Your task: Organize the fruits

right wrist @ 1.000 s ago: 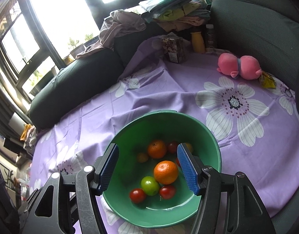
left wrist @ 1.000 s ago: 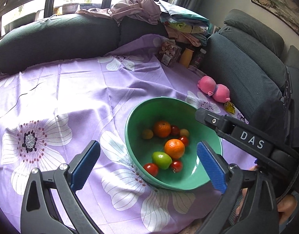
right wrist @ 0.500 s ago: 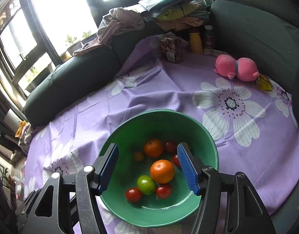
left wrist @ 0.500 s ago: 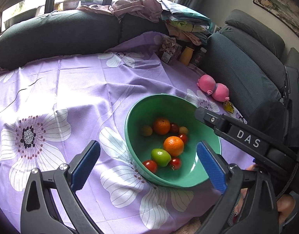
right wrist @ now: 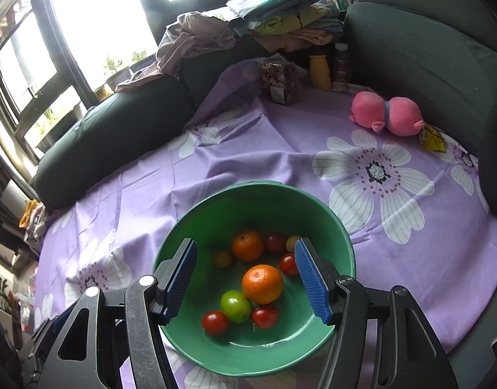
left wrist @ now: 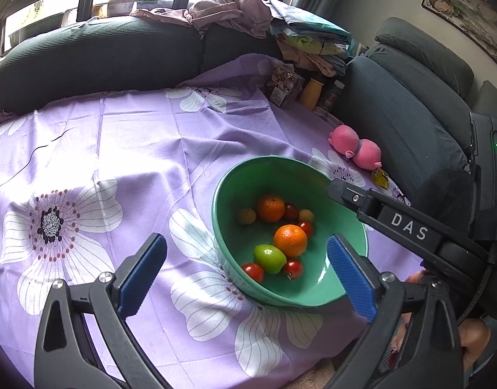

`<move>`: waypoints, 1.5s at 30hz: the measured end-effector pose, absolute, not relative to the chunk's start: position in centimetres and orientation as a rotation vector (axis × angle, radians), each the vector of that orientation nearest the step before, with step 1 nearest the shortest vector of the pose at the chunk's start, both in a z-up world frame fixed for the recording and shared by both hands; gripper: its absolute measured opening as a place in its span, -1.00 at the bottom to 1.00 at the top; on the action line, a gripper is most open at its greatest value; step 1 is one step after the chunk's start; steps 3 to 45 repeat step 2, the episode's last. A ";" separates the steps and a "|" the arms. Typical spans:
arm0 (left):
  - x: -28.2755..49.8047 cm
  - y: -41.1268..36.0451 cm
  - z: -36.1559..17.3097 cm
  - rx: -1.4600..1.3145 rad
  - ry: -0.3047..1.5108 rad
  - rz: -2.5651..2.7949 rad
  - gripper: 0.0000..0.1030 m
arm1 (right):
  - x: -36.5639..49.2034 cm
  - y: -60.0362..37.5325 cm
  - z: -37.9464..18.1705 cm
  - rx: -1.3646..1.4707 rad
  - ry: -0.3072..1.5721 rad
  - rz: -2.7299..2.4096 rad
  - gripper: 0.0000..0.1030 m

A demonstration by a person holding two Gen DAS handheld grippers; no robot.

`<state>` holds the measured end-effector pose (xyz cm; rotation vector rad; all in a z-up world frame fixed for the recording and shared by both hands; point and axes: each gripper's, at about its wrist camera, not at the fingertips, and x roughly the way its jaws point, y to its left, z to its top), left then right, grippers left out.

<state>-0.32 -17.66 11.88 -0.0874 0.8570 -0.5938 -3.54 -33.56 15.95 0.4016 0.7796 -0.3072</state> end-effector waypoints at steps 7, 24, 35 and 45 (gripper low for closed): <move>-0.5 -17.5 12.0 -0.087 0.854 -0.590 0.93 | -3.6 -33.5 16.0 0.396 0.779 -0.308 0.23; -0.5 -17.5 12.0 -0.087 0.854 -0.590 0.93 | -3.6 -33.5 16.0 0.396 0.779 -0.308 0.23; -0.5 -17.5 12.0 -0.087 0.854 -0.590 0.93 | -3.6 -33.5 16.0 0.396 0.779 -0.308 0.23; -0.5 -17.5 12.0 -0.087 0.854 -0.590 0.93 | -3.6 -33.5 16.0 0.396 0.779 -0.308 0.23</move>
